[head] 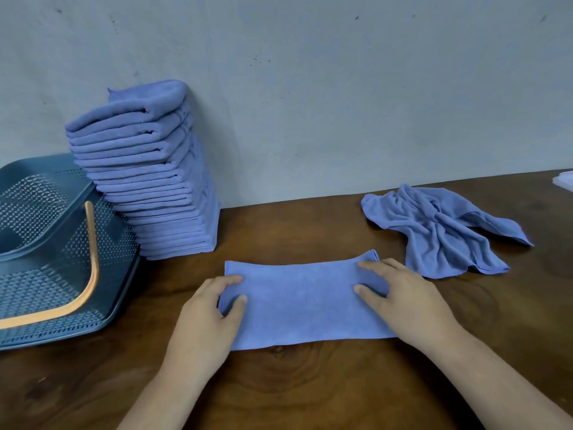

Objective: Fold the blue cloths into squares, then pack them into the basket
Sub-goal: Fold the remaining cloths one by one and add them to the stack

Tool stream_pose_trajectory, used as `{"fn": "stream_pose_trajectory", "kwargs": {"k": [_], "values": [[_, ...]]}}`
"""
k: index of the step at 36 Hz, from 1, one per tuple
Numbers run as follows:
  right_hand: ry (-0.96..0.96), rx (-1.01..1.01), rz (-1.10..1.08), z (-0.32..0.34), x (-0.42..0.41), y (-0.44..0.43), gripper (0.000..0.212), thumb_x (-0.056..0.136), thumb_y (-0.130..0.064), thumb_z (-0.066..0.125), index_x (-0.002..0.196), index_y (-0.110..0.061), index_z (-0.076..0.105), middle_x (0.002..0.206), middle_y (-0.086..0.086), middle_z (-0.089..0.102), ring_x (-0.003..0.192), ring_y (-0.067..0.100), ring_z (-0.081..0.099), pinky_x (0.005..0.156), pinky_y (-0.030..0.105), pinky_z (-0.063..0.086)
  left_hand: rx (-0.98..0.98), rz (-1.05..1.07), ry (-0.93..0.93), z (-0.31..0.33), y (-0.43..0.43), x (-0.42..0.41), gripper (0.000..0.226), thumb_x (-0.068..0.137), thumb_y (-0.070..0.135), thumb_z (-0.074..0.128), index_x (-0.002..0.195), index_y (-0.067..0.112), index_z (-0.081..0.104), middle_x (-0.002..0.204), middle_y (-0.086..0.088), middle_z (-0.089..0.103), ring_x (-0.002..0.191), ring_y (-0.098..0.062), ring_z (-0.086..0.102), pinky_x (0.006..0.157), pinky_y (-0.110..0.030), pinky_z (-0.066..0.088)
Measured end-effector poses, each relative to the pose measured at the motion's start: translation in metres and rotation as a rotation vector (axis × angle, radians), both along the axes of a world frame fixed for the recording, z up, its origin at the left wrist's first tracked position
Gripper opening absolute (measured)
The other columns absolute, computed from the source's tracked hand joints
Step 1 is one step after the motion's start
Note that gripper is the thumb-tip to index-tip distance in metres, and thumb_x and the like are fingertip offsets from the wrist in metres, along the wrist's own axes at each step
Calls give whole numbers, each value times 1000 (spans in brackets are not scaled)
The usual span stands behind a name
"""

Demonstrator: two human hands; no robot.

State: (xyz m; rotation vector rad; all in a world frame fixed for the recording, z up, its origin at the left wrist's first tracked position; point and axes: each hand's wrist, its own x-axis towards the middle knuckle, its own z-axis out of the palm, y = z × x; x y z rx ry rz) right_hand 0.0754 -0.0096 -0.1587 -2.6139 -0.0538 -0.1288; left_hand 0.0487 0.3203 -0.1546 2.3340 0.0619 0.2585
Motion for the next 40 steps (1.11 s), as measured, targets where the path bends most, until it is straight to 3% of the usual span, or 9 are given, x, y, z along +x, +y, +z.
{"fn": "stream_pose_trajectory", "kwargs": {"k": [2,8,12,16,20,24,27,31,40], "values": [[18,-46,16,1,2,-2,53,97,-63,56,145,-42,55,134,-23,54,101,5,64,82,27,53,64,-31,35,1,3,2,40,98,36,70,137,37,63,134,29,57,117,4,56,90,-9,39],[70,-112,41,1,4,-5,60,95,-71,52,148,-43,53,138,-24,45,102,7,64,84,30,55,217,-47,128,4,9,3,52,100,42,68,150,33,56,152,23,46,132,-2,50,102,-17,36],[42,-267,37,3,-3,-3,70,91,-82,38,153,-50,40,143,-23,36,99,12,65,76,29,57,265,-81,143,2,9,1,51,102,45,61,152,35,51,153,23,42,127,-1,52,93,-15,40],[-119,-409,-31,8,-5,0,74,94,-80,30,160,-47,33,153,-12,36,122,16,55,73,25,55,353,8,38,6,8,-1,50,95,43,65,143,35,52,142,19,44,121,-7,48,85,-26,47],[-205,-322,123,16,-7,33,61,102,-68,37,158,-44,38,162,-10,36,144,19,40,106,43,47,477,-174,-176,14,-25,6,50,98,58,51,144,37,54,153,16,45,143,-12,40,114,-40,42],[-17,-315,383,6,-7,49,66,104,-72,22,165,-48,14,175,-19,3,162,10,-1,130,44,13,567,-452,-35,7,-55,21,67,102,73,31,163,45,25,172,24,15,160,-2,1,131,-42,13],[58,-336,424,0,-6,43,67,103,-75,16,164,-53,-1,173,-22,-13,160,6,-17,132,45,-1,611,-502,105,-1,-54,24,75,100,80,20,166,48,4,174,23,-6,159,-1,-16,132,-43,1],[81,-334,423,1,0,34,73,97,-85,15,161,-58,-5,172,-23,-18,158,3,-22,132,43,-5,667,-471,165,-3,-46,17,86,91,92,13,163,53,-10,171,26,-21,155,0,-27,131,-45,-8],[162,-260,315,4,11,4,84,85,-98,17,159,-64,-2,170,-31,-15,155,-5,-23,131,46,-5,665,-291,243,-2,-24,11,109,68,108,4,161,55,-14,173,20,-19,159,-9,-24,132,-46,-4]]}}
